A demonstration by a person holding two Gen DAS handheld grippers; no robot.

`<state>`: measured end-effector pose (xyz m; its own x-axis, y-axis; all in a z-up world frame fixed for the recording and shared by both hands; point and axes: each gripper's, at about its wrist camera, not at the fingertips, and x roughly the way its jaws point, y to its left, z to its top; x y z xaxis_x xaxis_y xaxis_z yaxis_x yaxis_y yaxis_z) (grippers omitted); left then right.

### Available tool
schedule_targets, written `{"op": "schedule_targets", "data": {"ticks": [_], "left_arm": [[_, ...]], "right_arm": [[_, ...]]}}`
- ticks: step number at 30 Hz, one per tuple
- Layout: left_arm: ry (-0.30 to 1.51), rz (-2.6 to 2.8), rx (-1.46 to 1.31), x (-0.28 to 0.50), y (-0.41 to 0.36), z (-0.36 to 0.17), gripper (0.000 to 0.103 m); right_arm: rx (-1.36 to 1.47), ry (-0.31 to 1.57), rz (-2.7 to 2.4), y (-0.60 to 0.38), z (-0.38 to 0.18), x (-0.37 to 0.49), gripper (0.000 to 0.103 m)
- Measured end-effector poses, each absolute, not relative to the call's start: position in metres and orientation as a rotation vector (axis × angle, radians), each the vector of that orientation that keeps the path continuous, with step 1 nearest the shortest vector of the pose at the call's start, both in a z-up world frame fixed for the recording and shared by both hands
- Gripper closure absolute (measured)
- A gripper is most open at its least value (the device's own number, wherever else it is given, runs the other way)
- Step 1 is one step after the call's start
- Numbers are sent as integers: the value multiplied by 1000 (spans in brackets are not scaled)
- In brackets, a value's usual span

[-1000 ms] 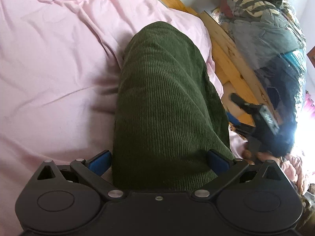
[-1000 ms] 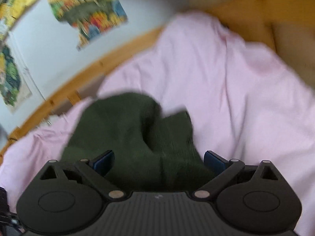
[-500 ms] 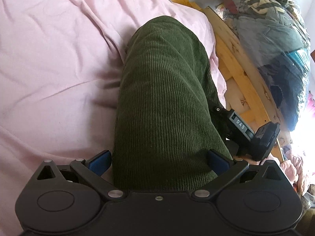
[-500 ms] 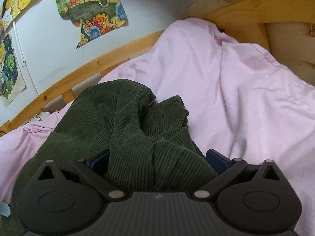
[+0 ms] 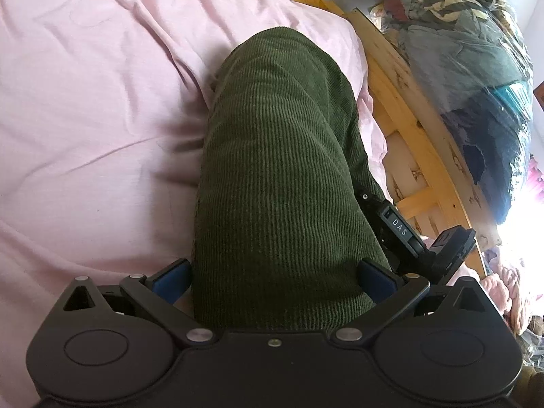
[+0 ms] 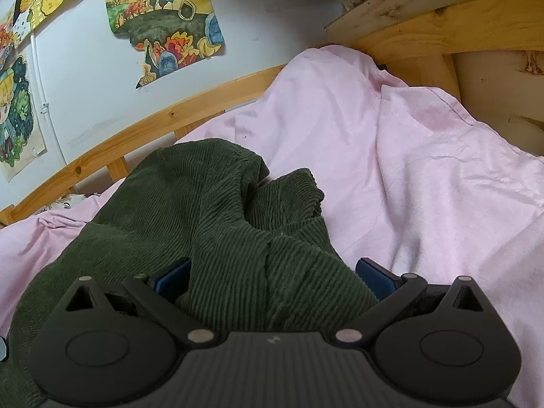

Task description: Fold large clothes

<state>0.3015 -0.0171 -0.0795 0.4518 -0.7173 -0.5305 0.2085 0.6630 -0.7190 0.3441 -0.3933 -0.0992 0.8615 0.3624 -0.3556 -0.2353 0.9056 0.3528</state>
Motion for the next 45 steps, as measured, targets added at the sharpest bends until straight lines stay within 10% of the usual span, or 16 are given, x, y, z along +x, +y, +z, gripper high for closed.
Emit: {"op": "schedule_targets", "data": {"ticks": [14,22,25,36,45], "left_arm": [[976,-648,-705,308,-12,-94,0],[1032,-709,-799,321,-3,-107,2],[1010,-709,-763,318,-7,-101,7],[792,-666,-726,291,23,-36,18],[622,-493,-712,294,90,-16,16]], "right_arm": [[311,535,320,-391,-82,355,2],[242,606,332,-371,-54,354,61],[262,570,344,-367,-39,343,67],[256,273,454,-311,32,317,68],[40,424,486,-218,0,406,50]]}}
